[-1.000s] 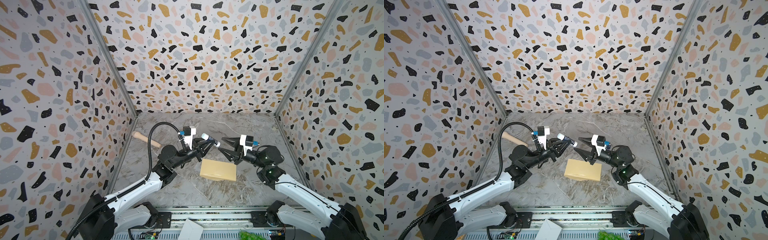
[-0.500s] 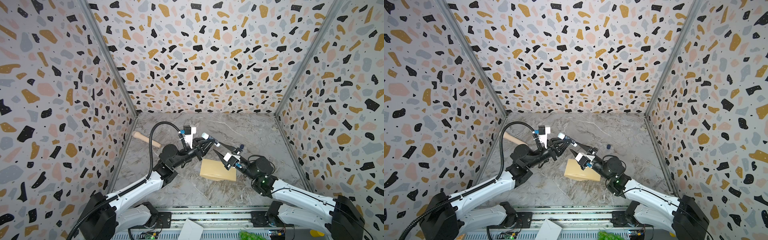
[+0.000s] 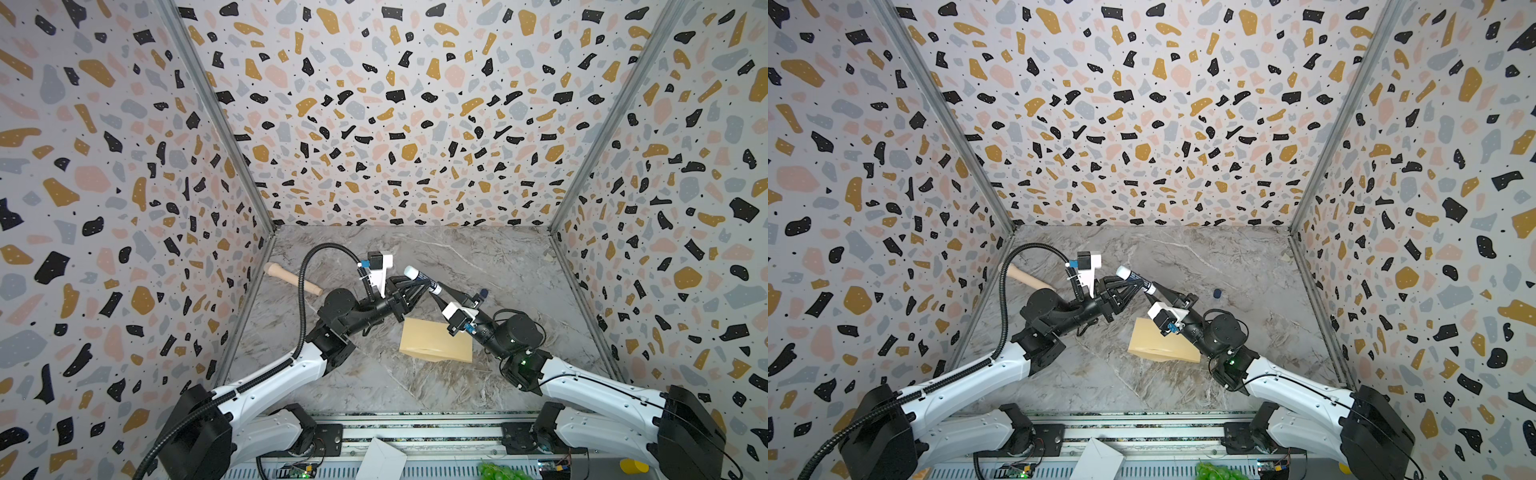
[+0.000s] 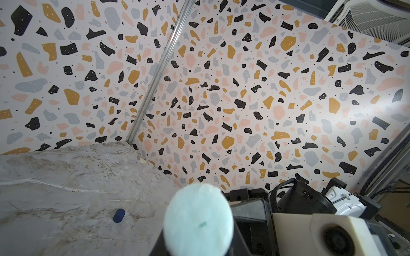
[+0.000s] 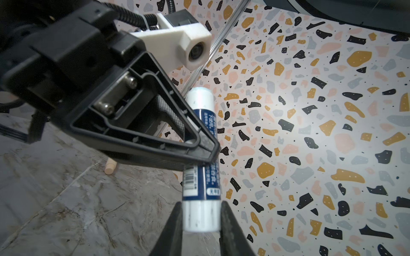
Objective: Place the letter into the envelope and seal it
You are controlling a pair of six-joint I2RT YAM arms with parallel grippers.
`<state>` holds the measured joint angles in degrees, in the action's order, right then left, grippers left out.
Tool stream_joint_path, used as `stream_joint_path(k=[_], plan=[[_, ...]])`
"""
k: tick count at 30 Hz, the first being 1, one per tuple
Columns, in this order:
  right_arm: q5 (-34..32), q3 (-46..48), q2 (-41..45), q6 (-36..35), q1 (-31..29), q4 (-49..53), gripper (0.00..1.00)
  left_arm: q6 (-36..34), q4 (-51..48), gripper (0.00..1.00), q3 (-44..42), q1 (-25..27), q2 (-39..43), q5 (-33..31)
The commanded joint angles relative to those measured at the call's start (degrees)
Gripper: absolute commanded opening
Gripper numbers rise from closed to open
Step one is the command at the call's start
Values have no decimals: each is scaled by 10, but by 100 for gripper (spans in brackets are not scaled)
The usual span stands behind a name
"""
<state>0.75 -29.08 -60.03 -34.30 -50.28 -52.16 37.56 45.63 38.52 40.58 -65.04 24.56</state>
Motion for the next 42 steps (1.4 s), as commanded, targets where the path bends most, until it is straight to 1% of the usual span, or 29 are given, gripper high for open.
stream_joint_path(k=[1, 3, 4, 6, 7, 8, 10, 11, 13, 15, 16, 17, 18, 20, 22, 23, 24, 25, 27, 28, 29, 31, 34, 42], plan=[[9, -23, 11, 19, -2, 2, 8, 1, 35, 0, 23, 1, 0, 12], [41, -31, 19, 47, 3, 25, 7, -3, 34, 0, 22, 1, -1, 15], [74, -36, 25, 78, 14, 39, 6, -7, 32, 0, 21, 1, -1, 16], [169, -52, 35, 185, 59, 66, 6, -14, 29, 0, 20, 1, 0, 20], [245, -65, 33, 264, 96, 72, 6, -18, 29, 0, 19, 1, 1, 21], [321, -76, 26, 342, 134, 65, 6, -22, 30, 0, 18, 1, 2, 23], [427, -93, 4, 472, 182, 25, 6, -26, 34, 0, 15, 1, 4, 24], [455, -99, -5, 514, 194, 7, 6, -27, 37, 0, 13, 1, 6, 23], [474, -103, -14, 545, 198, -6, 7, -26, 40, 0, 12, 2, 7, 23], [471, -103, -12, 535, 195, -3, 9, -22, 40, 0, 12, 2, 8, 19], [455, -97, -5, 520, 193, -3, 12, -17, 40, 0, 13, 2, 9, 14], [434, -90, 2, 501, 190, -3, 17, -9, 38, 0, 12, 2, 8, 7], [406, -78, 12, 478, 185, -3, 23, 0, 40, 0, 13, 2, 6, 2], [311, -45, 42, 398, 162, -12, 38, 28, 48, 0, 14, 2, 3, -3], [222, -6, 67, 308, 128, -39, 47, 55, 50, 0, 18, 2, 0, -7], [185, 13, 75, 264, 112, -61, 50, 72, 55, 0, 19, 2, -1, -6], [162, 27, 79, 234, 101, -80, 52, 88, 58, 0, 21, 2, -3, -6], [148, 38, 82, 209, 92, -98, 53, 105, 63, 0, 21, 2, -4, -5], [145, 50, 77, 189, 87, -129, 54, 127, 66, 0, 24, 2, -6, -4], [148, 54, 73, 186, 87, -144, 55, 158, 69, 0, 25, 2, -7, 1], [150, 58, 67, 186, 86, -164, 55, 173, 71, 0, 27, 2, -10, 5], [152, 60, 55, 188, 85, -191, 55, 200, 67, 0, 32, 2, -15, 16], [152, 50, 34, 187, 82, -201, 54, 229, 71, 0, 36, 2, -20, 26], [159, 27, -11, 174, 64, -224, 49, 252, 68, 0, 45, 3, -29, 40]])
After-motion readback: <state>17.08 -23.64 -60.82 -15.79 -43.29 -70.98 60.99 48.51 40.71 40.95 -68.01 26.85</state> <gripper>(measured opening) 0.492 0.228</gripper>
